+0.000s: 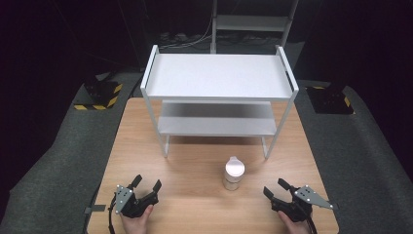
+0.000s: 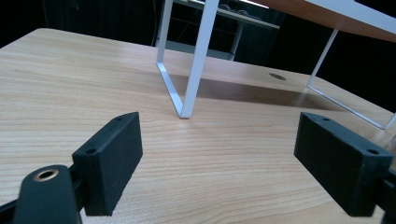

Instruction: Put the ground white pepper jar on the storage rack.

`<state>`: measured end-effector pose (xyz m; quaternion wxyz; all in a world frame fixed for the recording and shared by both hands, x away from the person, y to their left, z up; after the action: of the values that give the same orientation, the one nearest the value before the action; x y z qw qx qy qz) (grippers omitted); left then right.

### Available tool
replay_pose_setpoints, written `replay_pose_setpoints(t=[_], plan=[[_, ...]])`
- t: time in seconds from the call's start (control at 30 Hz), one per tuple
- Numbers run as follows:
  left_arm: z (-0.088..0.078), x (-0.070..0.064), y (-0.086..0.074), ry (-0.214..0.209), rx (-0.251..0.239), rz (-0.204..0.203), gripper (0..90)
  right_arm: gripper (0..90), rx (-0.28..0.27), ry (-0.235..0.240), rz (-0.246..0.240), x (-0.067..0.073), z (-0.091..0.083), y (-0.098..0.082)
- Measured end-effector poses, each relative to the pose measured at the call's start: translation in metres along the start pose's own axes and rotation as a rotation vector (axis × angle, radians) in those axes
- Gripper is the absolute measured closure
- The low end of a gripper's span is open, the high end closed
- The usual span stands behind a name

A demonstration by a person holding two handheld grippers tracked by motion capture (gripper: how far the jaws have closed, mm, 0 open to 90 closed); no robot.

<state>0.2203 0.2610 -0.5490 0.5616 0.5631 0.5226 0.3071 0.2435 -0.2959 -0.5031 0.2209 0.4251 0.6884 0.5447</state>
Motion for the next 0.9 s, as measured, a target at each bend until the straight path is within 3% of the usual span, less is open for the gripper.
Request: replay_pose_setpoints(t=[0.2,0.47,0.73,0.9], plan=[[-0.001,0.001,-0.001,0.003,-0.014,-0.016,15.3,24.5,-0.012,0.049,-0.032,0.024,0.014,0.007],[-0.001,0.001,-0.001,0.003,-0.015,-0.017,15.3,23.1,0.011,0.096,-0.079,0.045,0.039,0.012],[-0.002,0.002,-0.001,-0.001,-0.022,-0.024,15.3,19.2,0.044,0.077,-0.138,0.059,0.062,0.016],[-0.002,0.002,-0.002,-0.007,-0.028,-0.024,15.3,20.1,0.059,0.065,-0.145,0.063,0.075,0.017]])
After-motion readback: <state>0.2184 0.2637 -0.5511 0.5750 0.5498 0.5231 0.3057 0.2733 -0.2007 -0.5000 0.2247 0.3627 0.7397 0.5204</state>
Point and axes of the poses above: each handheld gripper's, and its own axes: z roughly forward along the jaws, y roughly out of its top, x roughly to its left, the point moved 8 cm from there along z, roughly forward along the jaws, and after that the axes turned 1 degree about x, right-handed, at the moved point
